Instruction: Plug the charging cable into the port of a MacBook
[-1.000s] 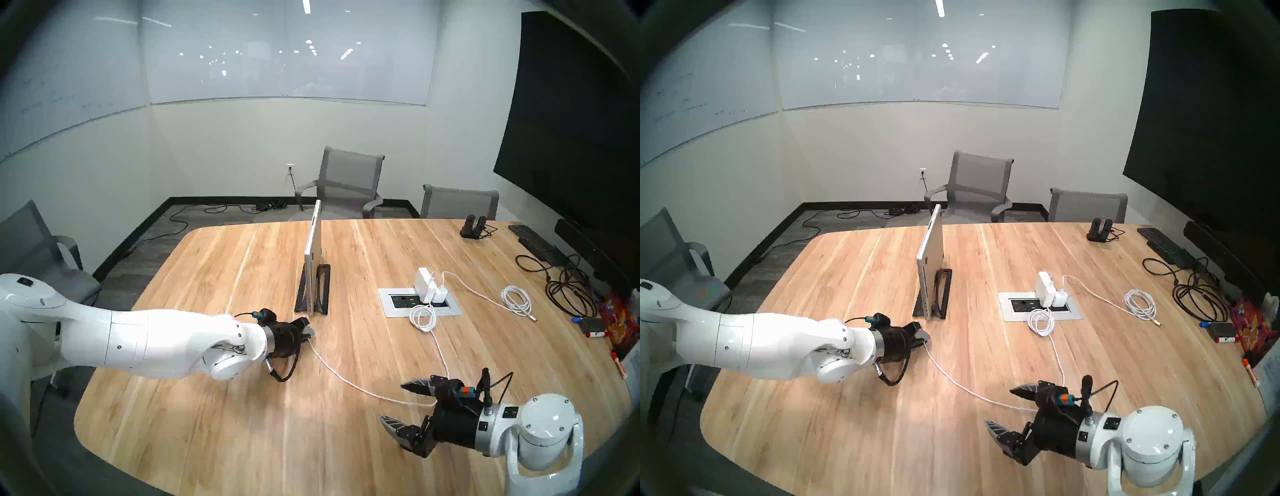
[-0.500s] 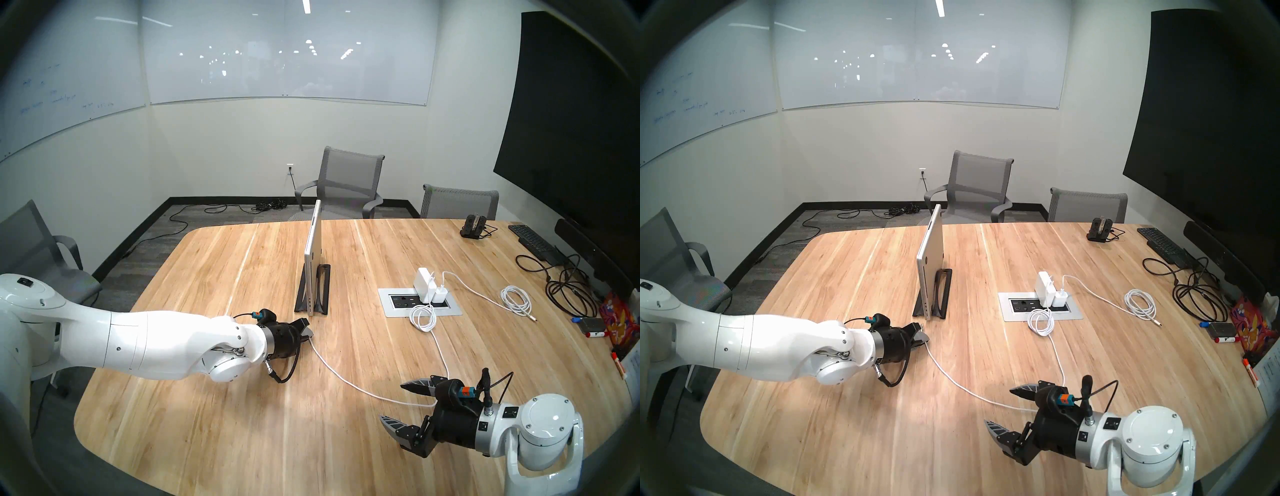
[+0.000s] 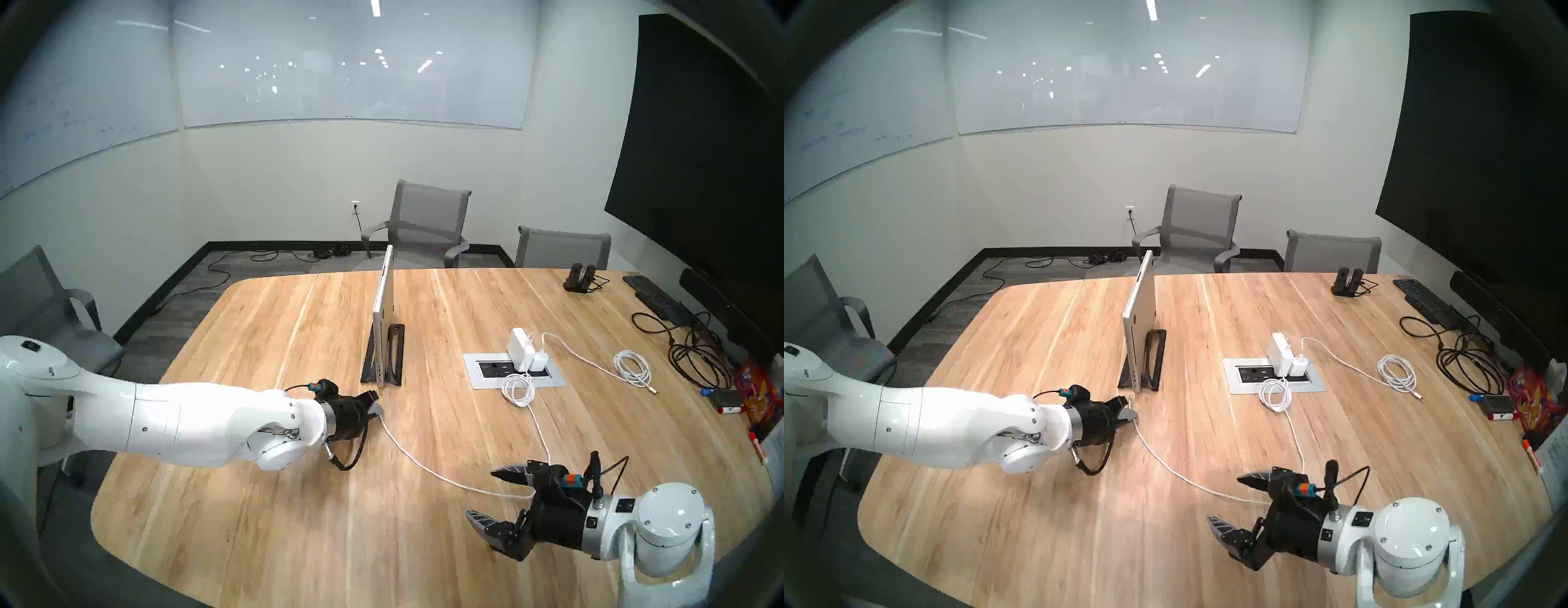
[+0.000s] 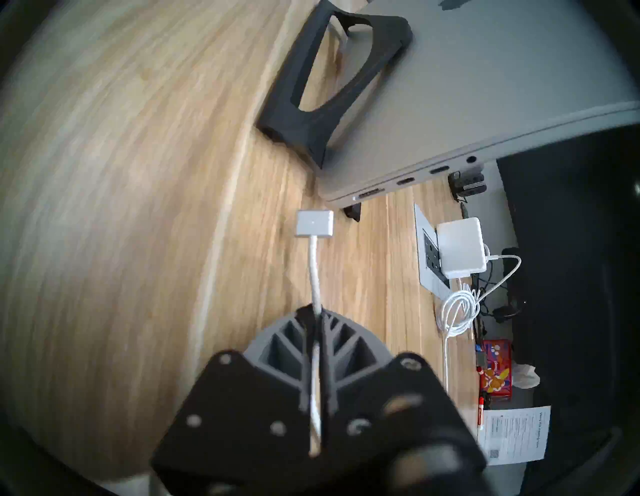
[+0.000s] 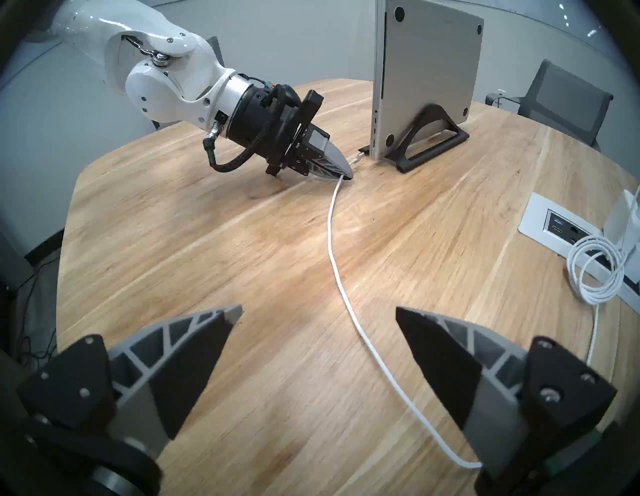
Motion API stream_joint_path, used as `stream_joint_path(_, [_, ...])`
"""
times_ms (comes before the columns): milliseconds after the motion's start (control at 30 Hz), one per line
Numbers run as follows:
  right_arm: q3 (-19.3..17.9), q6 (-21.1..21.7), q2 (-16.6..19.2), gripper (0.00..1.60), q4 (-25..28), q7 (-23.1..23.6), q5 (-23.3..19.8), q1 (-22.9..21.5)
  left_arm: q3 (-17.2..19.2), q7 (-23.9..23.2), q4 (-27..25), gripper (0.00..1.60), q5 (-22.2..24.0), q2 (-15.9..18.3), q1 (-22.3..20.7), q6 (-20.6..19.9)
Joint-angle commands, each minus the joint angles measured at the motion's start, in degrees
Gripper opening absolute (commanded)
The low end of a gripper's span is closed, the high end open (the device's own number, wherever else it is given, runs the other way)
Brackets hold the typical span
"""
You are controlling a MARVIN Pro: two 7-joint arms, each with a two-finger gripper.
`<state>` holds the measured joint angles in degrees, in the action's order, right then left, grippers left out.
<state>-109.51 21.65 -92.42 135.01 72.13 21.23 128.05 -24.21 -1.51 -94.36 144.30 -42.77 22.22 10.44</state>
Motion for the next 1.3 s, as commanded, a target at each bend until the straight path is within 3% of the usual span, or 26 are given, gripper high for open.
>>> stream_joint_path(0, [-0.1,0.0,0.0,1.6,1.0,0.1,-0.1,-0.1,-0.1,-0.2,-1.3,0.0,0.2,0.6,0.1,-0.1])
stream_joint_path(600, [-0.2,-0.1,-0.1,1.6,1.0,0.2,0.0,-0.1,1.0,-3.4,-5.0,0.0,0.0,4.1,-1.5,0.7])
stream_joint_path(900, [-0.2,-0.1,-0.1,1.6,1.0,0.2,0.0,-0.1,1.4,-3.8,-5.5,0.0,0.8,5.0,-1.7,-0.5])
stream_joint_path(1100, [-0.2,-0.1,-0.2,1.6,1.0,0.3,0.1,-0.1,2.2,-6.6,-4.3,0.0,3.9,5.3,-0.2,-2.4])
stream_joint_path(1267, [-0.2,-0.1,-0.2,1.6,1.0,0.3,0.1,-0.2,2.0,-8.1,-3.9,0.0,3.9,5.4,0.2,-3.4])
